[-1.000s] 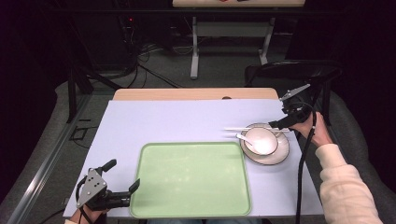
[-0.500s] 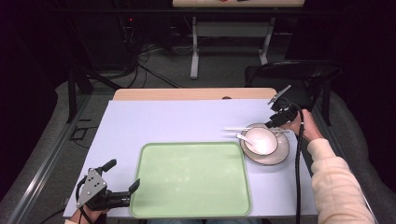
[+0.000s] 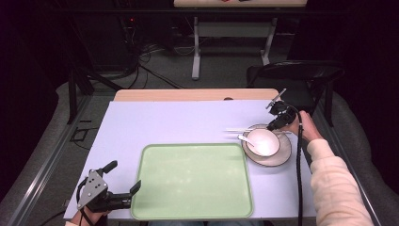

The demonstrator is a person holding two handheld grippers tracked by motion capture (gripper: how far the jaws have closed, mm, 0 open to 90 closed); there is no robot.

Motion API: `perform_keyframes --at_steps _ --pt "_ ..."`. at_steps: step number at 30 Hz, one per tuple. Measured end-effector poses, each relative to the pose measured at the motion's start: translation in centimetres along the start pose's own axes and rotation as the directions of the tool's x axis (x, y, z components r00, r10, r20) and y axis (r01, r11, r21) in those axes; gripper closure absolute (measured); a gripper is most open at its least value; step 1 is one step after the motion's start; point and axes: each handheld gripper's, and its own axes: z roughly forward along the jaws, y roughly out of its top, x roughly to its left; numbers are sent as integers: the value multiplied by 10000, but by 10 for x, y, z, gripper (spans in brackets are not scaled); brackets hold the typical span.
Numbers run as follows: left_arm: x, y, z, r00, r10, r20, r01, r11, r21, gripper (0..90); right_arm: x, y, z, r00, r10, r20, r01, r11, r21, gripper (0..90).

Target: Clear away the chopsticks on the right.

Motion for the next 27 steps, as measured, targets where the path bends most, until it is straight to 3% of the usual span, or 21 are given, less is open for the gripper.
perform_keyframes --at_steps 9,12,18,24,27 --pt "0 0 0 10000 -11 -14 11 10000 -5 0 1 1 2 9995 -310 -61 311 9995 95 750" --pt "0 0 0 10000 3 -2 -3 10000 6 0 0 2 2 9976 -695 -5 695 9975 107 750" --pt "0 0 0 10000 5 -5 -5 10000 -13 0 2 3 4 9947 -1022 -104 1024 9945 219 722" --pt "0 0 0 10000 -2 -5 2 10000 -18 0 2 4 11 9911 -1327 89 1319 9895 589 752" --pt "0 0 -1 10000 -9 -11 9 10000 -30 0 2 4 13 9910 -1335 80 1329 9898 517 777"
